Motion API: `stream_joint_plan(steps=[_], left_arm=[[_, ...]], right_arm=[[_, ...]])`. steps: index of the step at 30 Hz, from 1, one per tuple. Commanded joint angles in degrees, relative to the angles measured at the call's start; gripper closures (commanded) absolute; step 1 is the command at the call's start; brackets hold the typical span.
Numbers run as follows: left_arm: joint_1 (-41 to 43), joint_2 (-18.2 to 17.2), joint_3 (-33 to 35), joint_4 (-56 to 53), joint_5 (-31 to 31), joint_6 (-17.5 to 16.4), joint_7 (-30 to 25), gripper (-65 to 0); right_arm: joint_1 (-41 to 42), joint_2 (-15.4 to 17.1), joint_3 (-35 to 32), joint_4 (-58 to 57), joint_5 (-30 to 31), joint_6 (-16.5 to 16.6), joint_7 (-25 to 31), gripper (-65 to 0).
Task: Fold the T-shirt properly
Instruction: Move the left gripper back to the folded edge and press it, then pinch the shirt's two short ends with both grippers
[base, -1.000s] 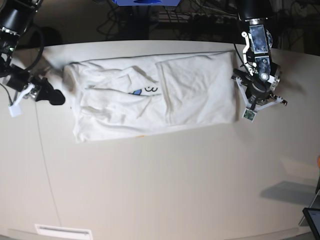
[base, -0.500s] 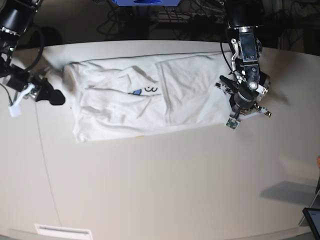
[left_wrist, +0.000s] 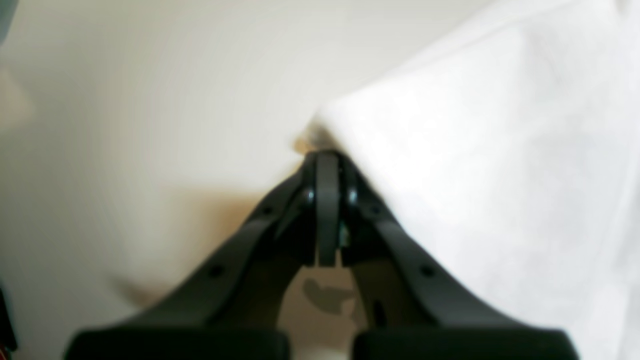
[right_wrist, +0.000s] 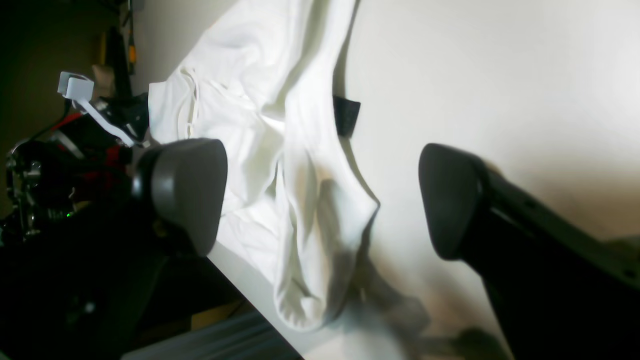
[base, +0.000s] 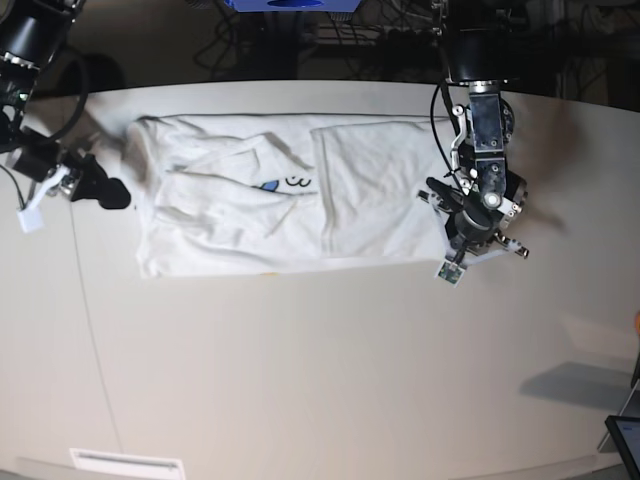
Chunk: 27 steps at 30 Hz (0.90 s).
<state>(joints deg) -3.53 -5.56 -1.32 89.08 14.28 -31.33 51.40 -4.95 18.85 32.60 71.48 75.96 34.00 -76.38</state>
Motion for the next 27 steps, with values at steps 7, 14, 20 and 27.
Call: stream_joint_plan(steps=[7, 14, 20, 27], left_arm=[[-1.17, 0.77, -0.22, 3.8, -0.17, -0.36, 0.25, 0.0], [2.78, -1.69, -7.07, 15.76, -0.88, -0.54, 0.43, 0.0], [4.54, -3.36, -21.67, 19.71, -13.36, -8.67, 12.3, 0.0], [6.39, -11.18, -34.85, 8.9, -42.46, -8.67, 19.15, 0.0]], right_arm=[[0.07, 0.97, 0.15, 1.0, 1.09, 0.16, 0.29, -58.0], [0.07, 0.97, 0.15, 1.0, 1.09, 0.16, 0.29, -58.0], [-0.02, 0.97, 0.15, 1.0, 1.09, 0.16, 0.29, -58.0], [-0.1, 0.97, 0.15, 1.0, 1.09, 0.16, 0.29, -58.0]])
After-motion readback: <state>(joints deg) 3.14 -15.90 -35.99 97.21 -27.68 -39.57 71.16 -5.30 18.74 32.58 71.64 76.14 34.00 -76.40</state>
